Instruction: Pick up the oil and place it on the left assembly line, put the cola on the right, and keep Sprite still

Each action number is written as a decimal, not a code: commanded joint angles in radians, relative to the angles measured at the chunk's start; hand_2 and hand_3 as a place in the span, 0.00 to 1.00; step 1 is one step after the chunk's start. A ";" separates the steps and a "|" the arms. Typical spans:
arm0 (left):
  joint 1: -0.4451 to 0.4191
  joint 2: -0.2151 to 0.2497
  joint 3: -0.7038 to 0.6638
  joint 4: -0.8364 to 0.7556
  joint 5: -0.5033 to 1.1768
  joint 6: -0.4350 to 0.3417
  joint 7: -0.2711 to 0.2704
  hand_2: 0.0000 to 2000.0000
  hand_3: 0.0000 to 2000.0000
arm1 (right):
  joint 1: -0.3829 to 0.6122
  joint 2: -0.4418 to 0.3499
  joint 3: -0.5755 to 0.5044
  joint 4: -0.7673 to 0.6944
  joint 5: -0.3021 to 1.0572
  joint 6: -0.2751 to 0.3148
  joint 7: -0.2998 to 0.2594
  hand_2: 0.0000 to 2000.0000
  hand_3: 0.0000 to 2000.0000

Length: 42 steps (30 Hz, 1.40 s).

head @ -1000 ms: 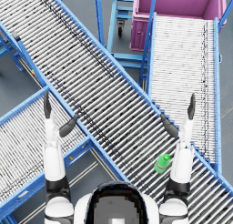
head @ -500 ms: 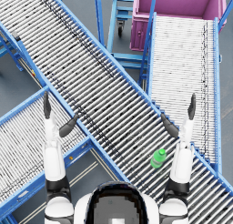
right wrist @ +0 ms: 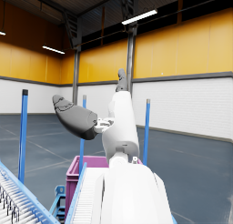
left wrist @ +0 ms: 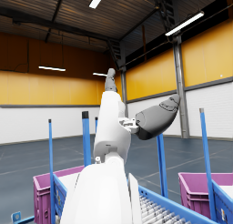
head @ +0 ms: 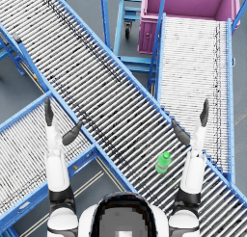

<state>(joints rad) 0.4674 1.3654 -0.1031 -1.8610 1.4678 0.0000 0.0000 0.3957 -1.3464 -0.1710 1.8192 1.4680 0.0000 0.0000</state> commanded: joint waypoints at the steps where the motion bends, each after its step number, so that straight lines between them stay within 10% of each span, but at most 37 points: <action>1: 0.008 -0.001 -0.002 -0.006 0.000 0.000 0.000 0.00 0.00 | 0.000 0.000 0.000 -0.001 0.000 0.000 0.000 0.00 0.00; 42: 0.016 0.011 -0.023 0.007 0.000 0.000 0.000 0.00 0.00 | -0.004 -0.016 0.004 0.024 0.000 0.000 0.000 0.00 0.00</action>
<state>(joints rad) 0.4726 1.3785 -0.1231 -1.8556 1.4677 0.0000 0.0000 0.3842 -1.3649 -0.1657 1.8376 1.4680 0.0000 0.0000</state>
